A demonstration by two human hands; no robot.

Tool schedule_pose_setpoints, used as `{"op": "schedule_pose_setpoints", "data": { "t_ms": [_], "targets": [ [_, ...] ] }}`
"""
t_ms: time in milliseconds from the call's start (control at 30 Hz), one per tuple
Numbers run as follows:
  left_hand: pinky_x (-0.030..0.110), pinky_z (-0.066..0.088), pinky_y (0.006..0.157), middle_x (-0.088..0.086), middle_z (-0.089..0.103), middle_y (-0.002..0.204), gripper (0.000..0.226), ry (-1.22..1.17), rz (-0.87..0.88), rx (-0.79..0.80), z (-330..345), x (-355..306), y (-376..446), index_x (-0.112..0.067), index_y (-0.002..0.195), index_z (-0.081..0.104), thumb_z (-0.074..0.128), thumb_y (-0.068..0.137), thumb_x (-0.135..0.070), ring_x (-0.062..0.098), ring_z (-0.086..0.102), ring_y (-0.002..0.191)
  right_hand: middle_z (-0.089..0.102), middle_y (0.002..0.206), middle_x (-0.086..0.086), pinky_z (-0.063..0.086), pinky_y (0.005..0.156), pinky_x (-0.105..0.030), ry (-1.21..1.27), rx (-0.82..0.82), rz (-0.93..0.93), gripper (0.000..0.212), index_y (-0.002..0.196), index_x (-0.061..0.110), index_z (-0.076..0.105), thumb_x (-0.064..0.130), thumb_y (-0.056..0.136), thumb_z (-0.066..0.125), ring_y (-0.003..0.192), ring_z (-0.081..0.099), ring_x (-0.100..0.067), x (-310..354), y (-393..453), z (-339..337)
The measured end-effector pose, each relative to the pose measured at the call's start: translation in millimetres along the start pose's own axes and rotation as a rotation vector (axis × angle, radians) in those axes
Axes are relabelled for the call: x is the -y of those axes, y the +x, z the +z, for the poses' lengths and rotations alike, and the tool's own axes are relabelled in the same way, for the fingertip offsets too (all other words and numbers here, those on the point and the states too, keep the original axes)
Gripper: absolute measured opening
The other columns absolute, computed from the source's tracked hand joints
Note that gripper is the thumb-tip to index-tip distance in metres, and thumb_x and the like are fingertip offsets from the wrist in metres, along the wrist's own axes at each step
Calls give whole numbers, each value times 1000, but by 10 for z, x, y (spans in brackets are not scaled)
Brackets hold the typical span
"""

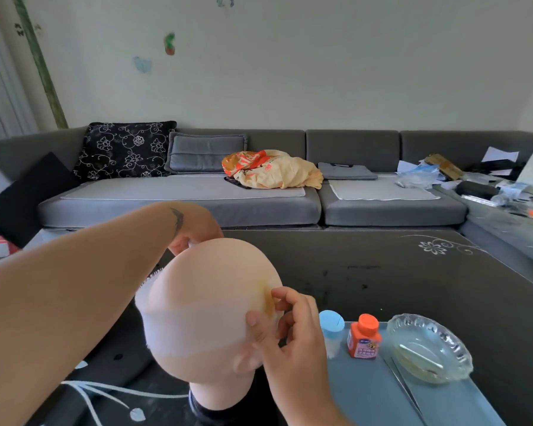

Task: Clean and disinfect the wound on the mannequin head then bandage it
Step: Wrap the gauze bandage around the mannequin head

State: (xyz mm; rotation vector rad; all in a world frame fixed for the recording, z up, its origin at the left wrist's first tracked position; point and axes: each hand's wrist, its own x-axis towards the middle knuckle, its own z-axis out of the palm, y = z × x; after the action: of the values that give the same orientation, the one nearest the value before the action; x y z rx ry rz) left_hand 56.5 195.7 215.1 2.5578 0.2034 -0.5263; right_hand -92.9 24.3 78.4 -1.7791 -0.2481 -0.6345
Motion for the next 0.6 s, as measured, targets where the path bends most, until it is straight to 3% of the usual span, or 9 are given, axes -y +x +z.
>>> {"op": "schedule_pose_setpoints", "data": {
  "t_ms": [67,133,233,367,467,600],
  "targets": [
    [36,59,73,7,71,102,11,1,40,-24,5,-59,-12,-19,93,71,64,87,-12,26,70,88,47,103,19,43,67,-15,-7,3,0,44,108,51,47,76,73,53,82,53,-13,1,0,0],
    [25,53,68,7,69,110,19,40,78,-92,-12,-107,-16,-12,105,70,65,87,-18,25,68,95,48,103,19,43,66,-15,-6,-7,-2,45,109,49,49,76,73,54,82,53,-14,-2,2,5],
    [29,46,75,17,64,122,35,111,96,-133,-11,-200,-42,-2,117,63,64,89,-23,32,60,115,48,103,18,42,66,-14,-4,-20,-1,47,108,46,50,75,72,55,80,53,-14,0,0,12],
    [29,45,74,20,64,123,35,135,90,-120,14,-275,-62,1,115,63,64,89,-22,33,59,116,47,104,19,43,67,-16,-10,-11,-1,46,108,47,49,75,73,54,79,52,-13,2,-6,11],
    [26,51,68,12,69,111,27,104,103,-94,16,-283,-25,-6,111,66,66,86,-16,29,66,103,47,104,19,46,68,-20,-12,-8,1,45,108,49,48,76,73,54,80,53,-13,1,0,10],
    [34,61,65,-1,75,78,15,27,119,20,56,-301,56,-21,85,72,69,81,-8,21,74,76,47,104,20,47,69,-21,-21,-9,-1,44,108,50,47,76,73,53,82,53,-13,1,-7,10]
  ]
}}
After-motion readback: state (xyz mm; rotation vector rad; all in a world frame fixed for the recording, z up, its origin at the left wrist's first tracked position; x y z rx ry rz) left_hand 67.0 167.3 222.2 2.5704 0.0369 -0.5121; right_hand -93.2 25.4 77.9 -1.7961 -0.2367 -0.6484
